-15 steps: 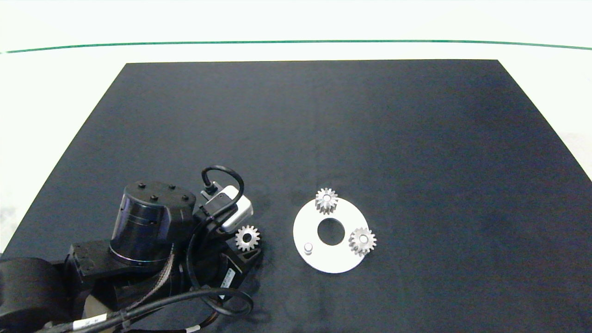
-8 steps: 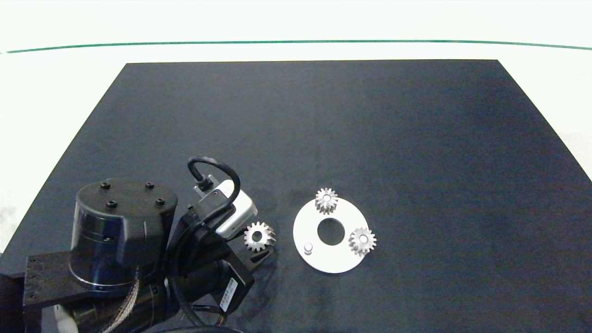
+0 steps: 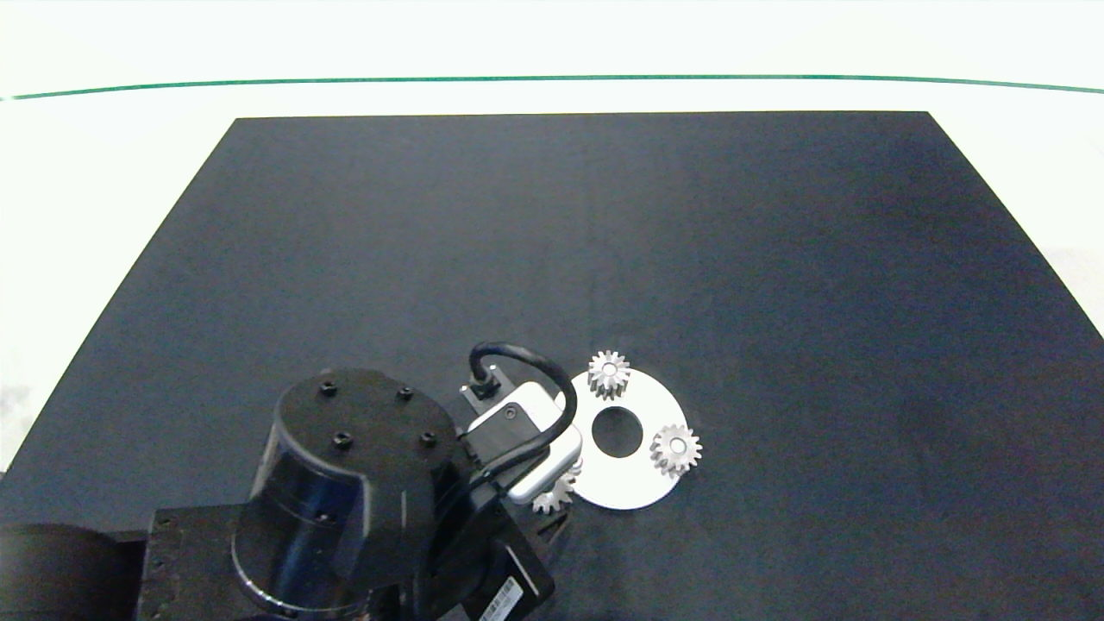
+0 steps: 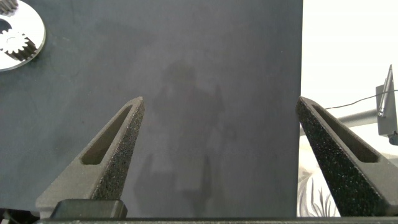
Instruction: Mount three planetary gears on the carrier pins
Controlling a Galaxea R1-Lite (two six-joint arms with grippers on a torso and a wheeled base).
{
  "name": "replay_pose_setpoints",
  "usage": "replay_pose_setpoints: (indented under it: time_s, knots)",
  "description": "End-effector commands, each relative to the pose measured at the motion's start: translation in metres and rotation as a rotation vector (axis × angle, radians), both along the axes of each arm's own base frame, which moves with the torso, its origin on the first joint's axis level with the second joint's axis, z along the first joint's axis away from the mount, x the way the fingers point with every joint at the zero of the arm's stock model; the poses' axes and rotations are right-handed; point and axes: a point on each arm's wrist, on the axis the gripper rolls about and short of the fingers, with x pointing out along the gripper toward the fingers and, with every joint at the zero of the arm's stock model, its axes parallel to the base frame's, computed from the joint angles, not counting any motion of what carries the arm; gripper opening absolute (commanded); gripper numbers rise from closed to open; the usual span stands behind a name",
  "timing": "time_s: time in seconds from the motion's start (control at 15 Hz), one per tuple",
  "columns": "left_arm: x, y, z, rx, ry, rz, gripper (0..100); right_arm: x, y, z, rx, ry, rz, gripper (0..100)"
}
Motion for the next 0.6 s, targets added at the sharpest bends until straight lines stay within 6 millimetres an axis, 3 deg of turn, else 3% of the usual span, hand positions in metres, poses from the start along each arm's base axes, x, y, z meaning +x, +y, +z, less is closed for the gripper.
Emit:
replay_pose_setpoints:
  time_s: [0.07, 0.6]
  knots:
    - [0.005, -0.022, -0.003, 0.052, 0.023, -0.018, 10, 0.000, 0.000, 0.001, -0.003, 0.001, -0.002, 100]
    - [0.025, -0.043, 0.001, 0.081, 0.021, 0.003, 10, -0.001, -0.001, 0.000, -0.001, -0.006, 0.013, 100]
